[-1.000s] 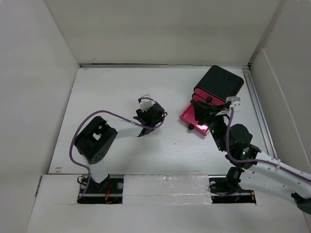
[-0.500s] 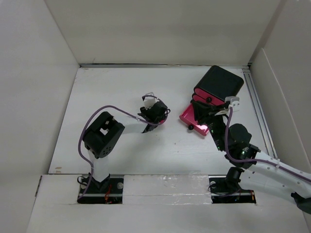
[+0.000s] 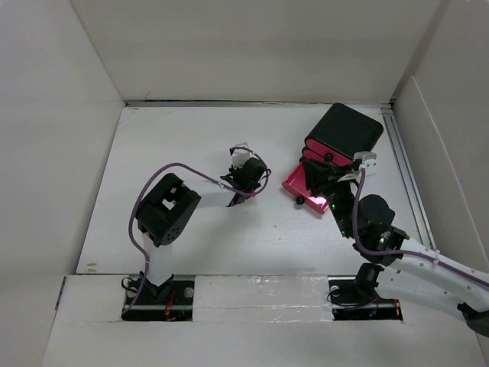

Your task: Organize the desk

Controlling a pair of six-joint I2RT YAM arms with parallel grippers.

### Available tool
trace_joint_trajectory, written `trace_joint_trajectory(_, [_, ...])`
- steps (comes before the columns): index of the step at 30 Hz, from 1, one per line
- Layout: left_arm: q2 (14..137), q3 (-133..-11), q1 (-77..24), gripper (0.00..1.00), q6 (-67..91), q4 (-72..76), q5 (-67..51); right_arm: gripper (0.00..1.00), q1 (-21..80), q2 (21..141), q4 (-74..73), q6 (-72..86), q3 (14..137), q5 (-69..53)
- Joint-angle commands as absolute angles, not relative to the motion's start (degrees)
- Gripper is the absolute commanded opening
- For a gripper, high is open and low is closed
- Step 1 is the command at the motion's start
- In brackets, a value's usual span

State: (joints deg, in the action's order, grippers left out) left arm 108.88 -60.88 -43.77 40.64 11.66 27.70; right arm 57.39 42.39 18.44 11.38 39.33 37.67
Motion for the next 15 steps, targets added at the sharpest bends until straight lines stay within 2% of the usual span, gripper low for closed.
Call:
trace_joint_trajectory(1, [108.3,-59.9,-43.4,0.15,38.3,11.8,27.6,0.3,57.3,41.7,20.7,11.1,41.2,38.4])
trace_joint_trajectory(5, [107.0,-58.8,-43.4,0.0,37.5,12.0,26.9,0.3,57.3,41.4,20.6,11.0,41.2,38.0])
trace_joint_trajectory(15, [98.3,-59.5,-44.6,0.0,35.0,12.8,25.2,0.3,57.3,40.9,20.4,11.2,41.2,37.7])
